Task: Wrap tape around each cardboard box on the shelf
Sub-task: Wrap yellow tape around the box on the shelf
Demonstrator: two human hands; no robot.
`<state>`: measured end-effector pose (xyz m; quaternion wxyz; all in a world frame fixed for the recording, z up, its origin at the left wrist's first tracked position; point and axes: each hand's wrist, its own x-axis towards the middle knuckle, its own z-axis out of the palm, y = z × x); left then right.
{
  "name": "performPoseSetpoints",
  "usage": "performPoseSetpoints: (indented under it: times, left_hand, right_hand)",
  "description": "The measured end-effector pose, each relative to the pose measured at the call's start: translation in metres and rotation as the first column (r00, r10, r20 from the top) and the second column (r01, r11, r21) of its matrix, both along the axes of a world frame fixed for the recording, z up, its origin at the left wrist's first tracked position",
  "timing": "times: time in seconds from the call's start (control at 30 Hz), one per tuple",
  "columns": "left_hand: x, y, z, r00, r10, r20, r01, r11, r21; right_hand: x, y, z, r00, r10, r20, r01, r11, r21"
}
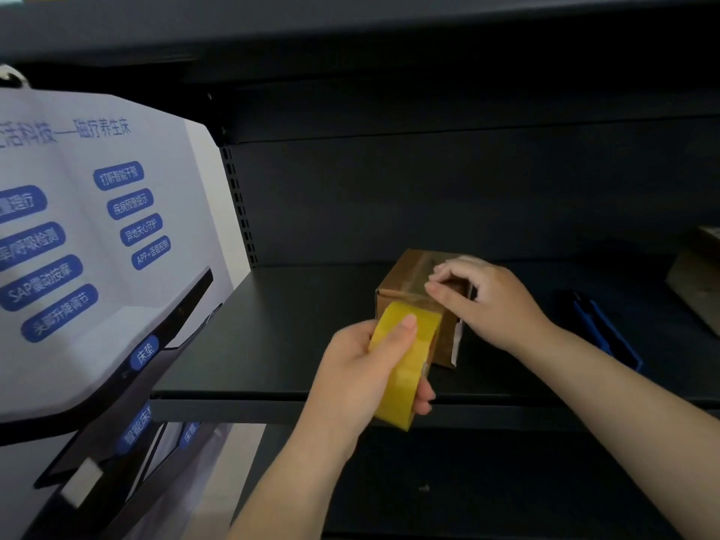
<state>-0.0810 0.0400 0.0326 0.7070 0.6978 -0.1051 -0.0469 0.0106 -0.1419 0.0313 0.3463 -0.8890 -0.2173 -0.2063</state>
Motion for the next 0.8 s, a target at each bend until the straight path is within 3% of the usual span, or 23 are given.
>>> performPoseSetpoints:
  times: [0.13,0.2,0.33,0.4,0.53,0.8]
  left_hand:
    - [0.016,0.002,0.003,0.976,-0.142,-0.167,0.145,0.989,0.003]
    - [0.023,0.006,0.003,0.971,-0.179,-0.160,0.189,0.981,0.046]
    - [0.046,0.012,0.009,0.992,-0.102,-0.068,0.116,0.956,0.269]
    - [0.056,0.013,0.011,0.983,-0.163,-0.080,0.180,0.929,0.323]
    - [0.066,0.011,0.007,0.935,-0.324,-0.140,0.349,0.912,0.217]
    - [0.079,-0.007,-0.009,0.961,-0.277,0.025,0.270,0.952,0.143]
  right_hand:
    - [0.025,-0.001,0.007,0.997,-0.049,-0.055,0.048,0.998,-0.030]
    - [0.032,-0.003,0.010,0.997,-0.044,-0.069,0.040,0.998,-0.049]
    - [0.040,-0.004,0.011,0.998,-0.036,-0.054,0.030,0.992,-0.120]
    - [0.043,-0.003,0.009,0.999,-0.035,-0.040,0.030,0.991,-0.127]
    - [0.051,-0.006,0.008,0.998,0.003,-0.056,-0.008,0.996,-0.087]
    - [0.067,-0.005,0.008,0.989,0.049,-0.137,-0.050,0.999,-0.005]
